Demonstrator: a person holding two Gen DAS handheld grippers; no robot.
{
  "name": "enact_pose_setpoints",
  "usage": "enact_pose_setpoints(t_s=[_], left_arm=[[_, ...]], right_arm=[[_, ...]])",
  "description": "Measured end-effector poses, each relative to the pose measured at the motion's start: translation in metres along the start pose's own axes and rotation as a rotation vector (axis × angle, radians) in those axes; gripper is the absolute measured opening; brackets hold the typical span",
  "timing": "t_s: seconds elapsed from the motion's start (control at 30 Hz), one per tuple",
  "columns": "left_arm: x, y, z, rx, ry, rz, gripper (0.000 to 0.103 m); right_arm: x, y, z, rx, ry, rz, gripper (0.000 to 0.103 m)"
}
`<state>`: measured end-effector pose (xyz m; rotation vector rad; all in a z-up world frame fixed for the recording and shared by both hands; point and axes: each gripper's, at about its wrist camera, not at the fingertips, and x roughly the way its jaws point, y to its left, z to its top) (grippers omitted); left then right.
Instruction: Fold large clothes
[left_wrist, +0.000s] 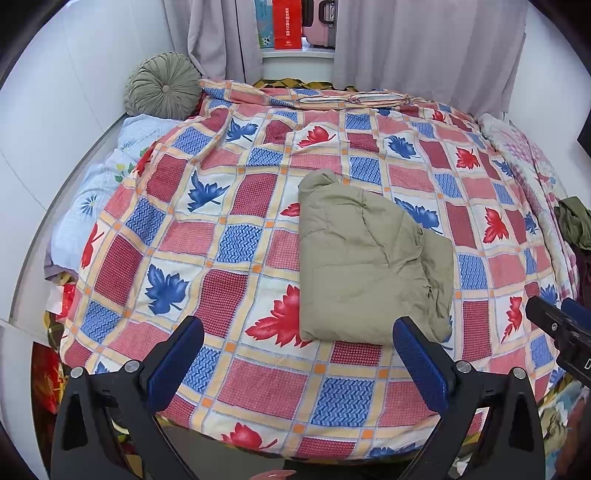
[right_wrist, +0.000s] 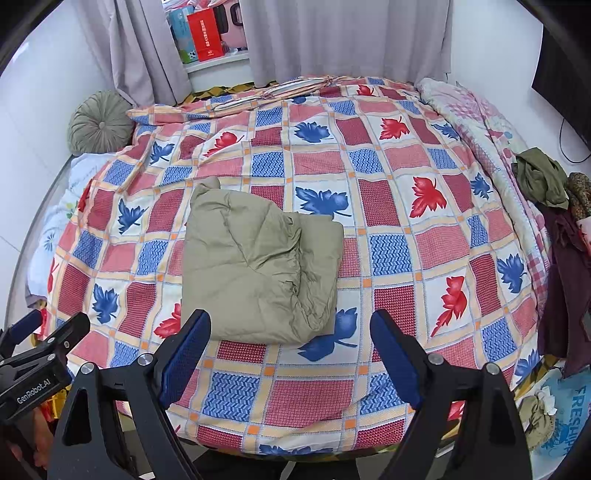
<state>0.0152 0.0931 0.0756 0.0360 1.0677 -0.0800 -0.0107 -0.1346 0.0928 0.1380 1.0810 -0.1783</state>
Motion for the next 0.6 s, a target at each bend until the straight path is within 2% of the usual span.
enact_pose_setpoints(t_s=[0.6], left_arm=[[0.0011, 0.0005, -0.0037, 0.000, -0.004, -0.002, 0.102]], right_arm=[[-0.0004, 0.0025, -0.0003, -0.006, 0.010, 0.001, 0.090]])
